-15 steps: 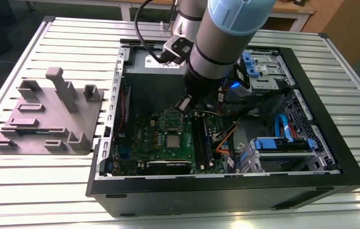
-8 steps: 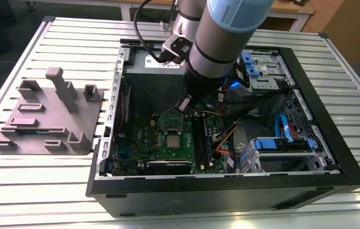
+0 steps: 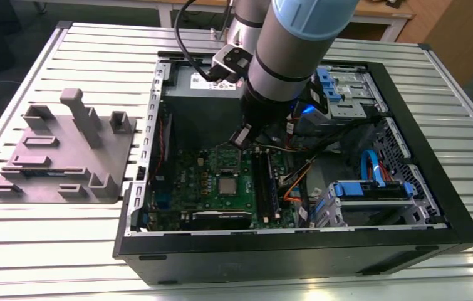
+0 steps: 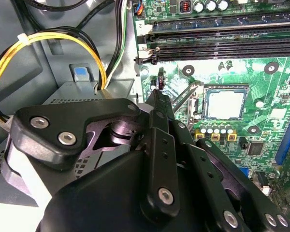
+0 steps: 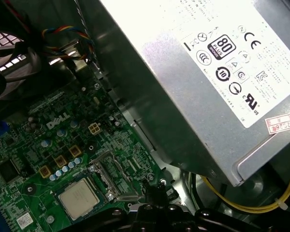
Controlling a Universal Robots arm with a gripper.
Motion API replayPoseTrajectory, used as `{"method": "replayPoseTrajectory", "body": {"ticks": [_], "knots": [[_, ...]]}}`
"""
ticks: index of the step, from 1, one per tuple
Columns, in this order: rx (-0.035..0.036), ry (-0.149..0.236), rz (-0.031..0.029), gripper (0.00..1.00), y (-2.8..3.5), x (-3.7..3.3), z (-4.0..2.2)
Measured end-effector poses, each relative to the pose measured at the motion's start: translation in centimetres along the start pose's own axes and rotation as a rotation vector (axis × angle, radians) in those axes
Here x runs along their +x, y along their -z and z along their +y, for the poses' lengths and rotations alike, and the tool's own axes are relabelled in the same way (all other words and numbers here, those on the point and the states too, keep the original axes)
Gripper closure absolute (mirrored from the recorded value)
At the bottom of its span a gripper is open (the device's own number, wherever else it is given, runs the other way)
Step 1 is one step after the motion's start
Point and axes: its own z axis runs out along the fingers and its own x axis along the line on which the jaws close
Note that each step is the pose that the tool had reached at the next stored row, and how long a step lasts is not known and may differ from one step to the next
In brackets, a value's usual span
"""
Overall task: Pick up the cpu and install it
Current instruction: 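Close the cpu cover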
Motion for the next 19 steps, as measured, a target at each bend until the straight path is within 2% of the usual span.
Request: {"method": "replayPoseTrajectory", "body": {"ticks": [12,19], "knots": [[-0.0004,0.004,0.0007,0.89,0.03,-0.01,0.01],[-0.0033,0.036,0.0066,0.89,0.19,0.0,0.05]]}}
